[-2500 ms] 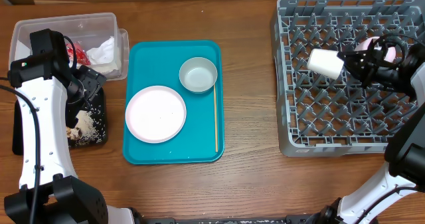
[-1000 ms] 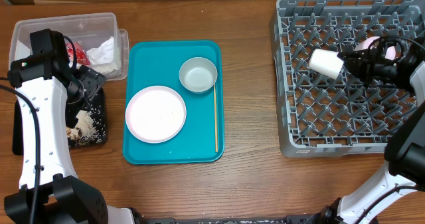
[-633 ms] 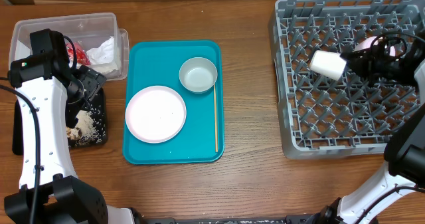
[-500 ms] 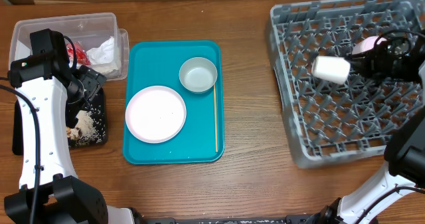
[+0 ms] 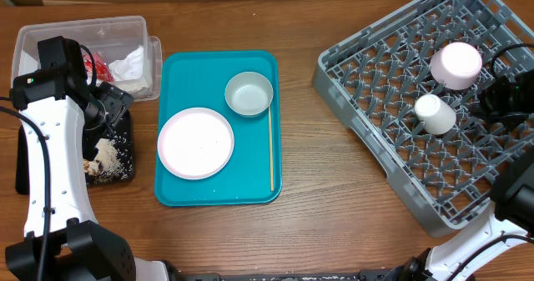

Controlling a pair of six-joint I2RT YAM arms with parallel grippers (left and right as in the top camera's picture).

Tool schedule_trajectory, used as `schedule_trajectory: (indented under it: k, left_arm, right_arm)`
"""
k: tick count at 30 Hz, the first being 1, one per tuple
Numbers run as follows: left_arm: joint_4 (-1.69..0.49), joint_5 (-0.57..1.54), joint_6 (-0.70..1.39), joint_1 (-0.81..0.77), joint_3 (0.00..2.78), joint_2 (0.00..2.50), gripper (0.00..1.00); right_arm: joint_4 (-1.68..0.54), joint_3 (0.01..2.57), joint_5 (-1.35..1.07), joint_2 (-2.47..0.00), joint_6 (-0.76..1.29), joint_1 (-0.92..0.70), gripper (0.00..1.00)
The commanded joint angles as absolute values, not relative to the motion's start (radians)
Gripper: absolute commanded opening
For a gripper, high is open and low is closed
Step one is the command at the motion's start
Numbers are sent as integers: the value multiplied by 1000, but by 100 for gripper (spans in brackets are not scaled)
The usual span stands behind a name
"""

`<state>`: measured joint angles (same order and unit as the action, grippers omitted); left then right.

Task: Sort waste into correct bins and load items into the dishwasher

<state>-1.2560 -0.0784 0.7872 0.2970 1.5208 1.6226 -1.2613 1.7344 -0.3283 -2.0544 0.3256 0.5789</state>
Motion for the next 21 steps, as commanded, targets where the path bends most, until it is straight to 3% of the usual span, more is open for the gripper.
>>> schedule_trajectory:
  k: [1, 10, 21]
  left_arm:
    - [-1255, -78, 809, 301, 1515, 1610, 100]
    - [-1255, -78, 809, 301, 1515, 1610, 100]
    - [-1255, -78, 809, 301, 1515, 1610, 100]
  right_arm:
    - [-1275, 1803, -289, -2012, 345, 571, 4]
    - [-1308, 1806, -288, -1805, 303, 473, 4]
    - [-1363, 1701, -183, -1797, 263, 268, 5]
